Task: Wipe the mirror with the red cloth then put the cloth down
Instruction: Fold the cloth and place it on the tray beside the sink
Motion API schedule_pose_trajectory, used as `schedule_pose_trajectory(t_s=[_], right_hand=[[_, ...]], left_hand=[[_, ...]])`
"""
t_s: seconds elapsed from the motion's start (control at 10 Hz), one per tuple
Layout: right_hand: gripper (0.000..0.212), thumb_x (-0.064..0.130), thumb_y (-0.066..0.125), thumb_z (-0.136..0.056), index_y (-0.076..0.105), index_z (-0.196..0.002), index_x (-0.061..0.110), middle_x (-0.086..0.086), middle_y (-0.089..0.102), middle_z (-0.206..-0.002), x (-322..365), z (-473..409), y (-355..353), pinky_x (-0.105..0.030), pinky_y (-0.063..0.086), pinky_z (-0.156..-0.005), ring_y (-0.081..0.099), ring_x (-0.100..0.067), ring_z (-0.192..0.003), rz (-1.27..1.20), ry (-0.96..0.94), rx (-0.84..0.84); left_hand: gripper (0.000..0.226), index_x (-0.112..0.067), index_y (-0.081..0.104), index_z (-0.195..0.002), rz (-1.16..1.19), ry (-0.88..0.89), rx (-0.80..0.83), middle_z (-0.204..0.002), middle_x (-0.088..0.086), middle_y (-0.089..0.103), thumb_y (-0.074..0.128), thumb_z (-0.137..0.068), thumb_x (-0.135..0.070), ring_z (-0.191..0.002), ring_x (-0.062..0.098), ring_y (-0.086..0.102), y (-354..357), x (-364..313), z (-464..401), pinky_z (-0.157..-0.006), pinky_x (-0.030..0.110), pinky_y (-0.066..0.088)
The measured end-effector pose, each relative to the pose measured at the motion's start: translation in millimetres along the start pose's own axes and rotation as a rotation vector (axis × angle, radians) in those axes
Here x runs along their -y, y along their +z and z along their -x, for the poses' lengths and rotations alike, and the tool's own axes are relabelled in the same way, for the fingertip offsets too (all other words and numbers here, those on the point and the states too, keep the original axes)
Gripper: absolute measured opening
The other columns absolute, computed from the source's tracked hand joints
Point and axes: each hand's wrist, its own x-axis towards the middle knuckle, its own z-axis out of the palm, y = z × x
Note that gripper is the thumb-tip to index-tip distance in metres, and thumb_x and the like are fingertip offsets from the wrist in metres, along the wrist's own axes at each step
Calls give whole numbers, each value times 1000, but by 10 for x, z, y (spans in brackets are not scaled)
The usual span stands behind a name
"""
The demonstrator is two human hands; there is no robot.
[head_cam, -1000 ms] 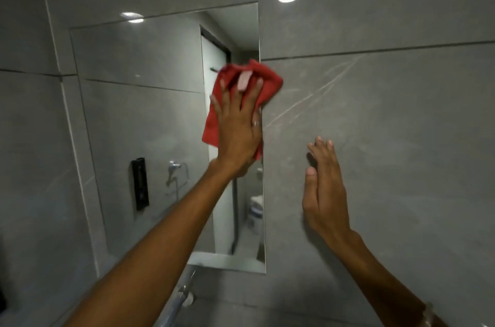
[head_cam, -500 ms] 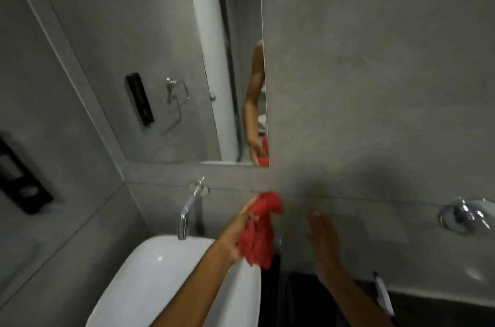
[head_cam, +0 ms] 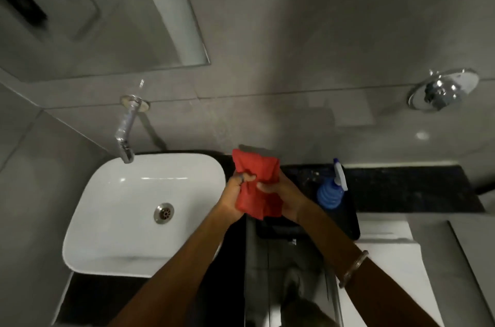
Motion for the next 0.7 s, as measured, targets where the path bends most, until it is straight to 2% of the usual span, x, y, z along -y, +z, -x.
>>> schedule_pose_trajectory(t_s=[0.1,0.2,0.3,0.4,0.5,0.6,0.7], right_hand=[[93,-29,65,-79,39,-160,7,-27,59,-148,-367,-180,-399,-45,56,-102,61,-29,-122,129,59,-156],[94,-34,61,-80,34,-162,4,-30,57,-149,-600,-366,-680,-38,57,-97,60,-28,-123,239,50,-210],[96,-26,66,-83,29,-165,8,-23,57,-150,-701,-623,-927,-42,51,-109,60,-26,-129,415,30,-220],[94,-1,71,-92,20,-168,15,-17,54,-155,-813,-812,-1143,-44,47,-115,56,-34,-140,680,138,-282],[78,25,61,-104,18,-169,18,-13,45,-164,-833,-765,-1136,-40,43,-116,45,-36,-151,931,161,-319],[73,39,44,-110,12,-170,11,-12,14,-178,-612,-615,-816,-47,10,-136,6,-32,-166,1294,-121,-355],[72,45,43,-108,19,-169,13,-16,13,-177,-51,-486,-215,-53,7,-135,4,-38,-165,1286,-559,-515]], left_hand=[[50,-7,40,-155,-128,-52,-48,-156,22,48,46,-106,-17,-143,43,47,49,308,-336,-114,54,43],[59,-16,42,-154,-208,-33,-69,-151,18,54,48,-100,7,-137,40,54,136,464,-704,-107,51,50],[56,-13,45,-151,-212,-90,-67,-149,19,56,53,-98,5,-134,39,58,206,607,-1142,-103,48,53],[64,-16,37,-157,-359,-111,-73,-160,13,45,62,-99,-7,-142,33,50,193,770,-1328,-113,45,47],[75,-24,15,-165,-627,84,-74,-170,5,26,57,-105,-31,-155,26,30,159,784,-1145,-124,45,34],[67,-20,17,-165,-869,510,-152,-174,3,14,45,-108,-42,-161,22,5,113,627,-745,-130,46,18],[64,-18,24,-164,-1073,987,-453,-174,7,14,40,-108,-44,-162,27,-4,-6,68,-325,-132,44,5]])
